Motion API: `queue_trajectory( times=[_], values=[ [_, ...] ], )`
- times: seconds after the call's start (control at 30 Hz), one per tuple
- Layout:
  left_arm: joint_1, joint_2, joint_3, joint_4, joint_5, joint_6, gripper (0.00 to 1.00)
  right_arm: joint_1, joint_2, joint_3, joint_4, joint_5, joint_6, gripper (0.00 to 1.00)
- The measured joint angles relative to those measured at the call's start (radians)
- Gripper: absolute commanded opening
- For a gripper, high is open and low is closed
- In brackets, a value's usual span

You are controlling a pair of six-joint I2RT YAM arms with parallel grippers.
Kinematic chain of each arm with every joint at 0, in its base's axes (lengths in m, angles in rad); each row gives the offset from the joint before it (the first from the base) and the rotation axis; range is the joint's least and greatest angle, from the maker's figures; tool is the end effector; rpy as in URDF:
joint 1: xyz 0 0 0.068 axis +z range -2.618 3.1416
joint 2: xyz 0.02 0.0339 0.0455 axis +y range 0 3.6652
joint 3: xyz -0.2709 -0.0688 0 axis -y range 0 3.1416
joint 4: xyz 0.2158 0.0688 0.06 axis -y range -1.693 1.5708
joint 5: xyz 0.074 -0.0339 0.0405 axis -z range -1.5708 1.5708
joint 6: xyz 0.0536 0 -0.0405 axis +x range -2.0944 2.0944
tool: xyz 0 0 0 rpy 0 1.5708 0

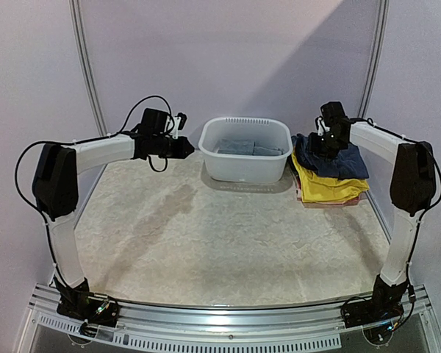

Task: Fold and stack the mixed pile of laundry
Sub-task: Smooth out the square-folded tank top at the corner of the board.

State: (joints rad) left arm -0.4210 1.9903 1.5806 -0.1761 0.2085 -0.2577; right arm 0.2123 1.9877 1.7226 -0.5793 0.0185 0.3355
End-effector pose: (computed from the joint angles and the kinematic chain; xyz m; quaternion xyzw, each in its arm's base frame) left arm 0.4131 -0.1971 0.2601 0.1205 0.8694 -0.2430 0.4129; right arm 0.4288 0.0914 0.2672 0.0608 0.9328 0.0878 0.3443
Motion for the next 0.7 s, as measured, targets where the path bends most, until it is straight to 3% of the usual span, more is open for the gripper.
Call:
queue_trajectory(
  times=[0.1,0.2,0.53,0.7],
  values=[
    [-0.003,-0.019,-0.027,0.008,0.005,-0.005,0.14,0.002,0.01,-0.006,0.017,-0.002,0.006,0.16],
    [-0.004,-0.029,-0.04,0.014,0.008,-0.006,0.14,0.004,0.027,-0.008,0.03,-0.008,0.009,0.09],
    [-0.017,-0.063,-0.085,0.028,0.01,-0.009,0.14,0.017,0.127,0.004,0.067,-0.038,0.028,0.06],
    [-0.032,-0.084,-0.092,0.028,0.009,-0.008,0.14,0.019,0.174,0.018,0.11,-0.071,0.052,0.1]
  ],
)
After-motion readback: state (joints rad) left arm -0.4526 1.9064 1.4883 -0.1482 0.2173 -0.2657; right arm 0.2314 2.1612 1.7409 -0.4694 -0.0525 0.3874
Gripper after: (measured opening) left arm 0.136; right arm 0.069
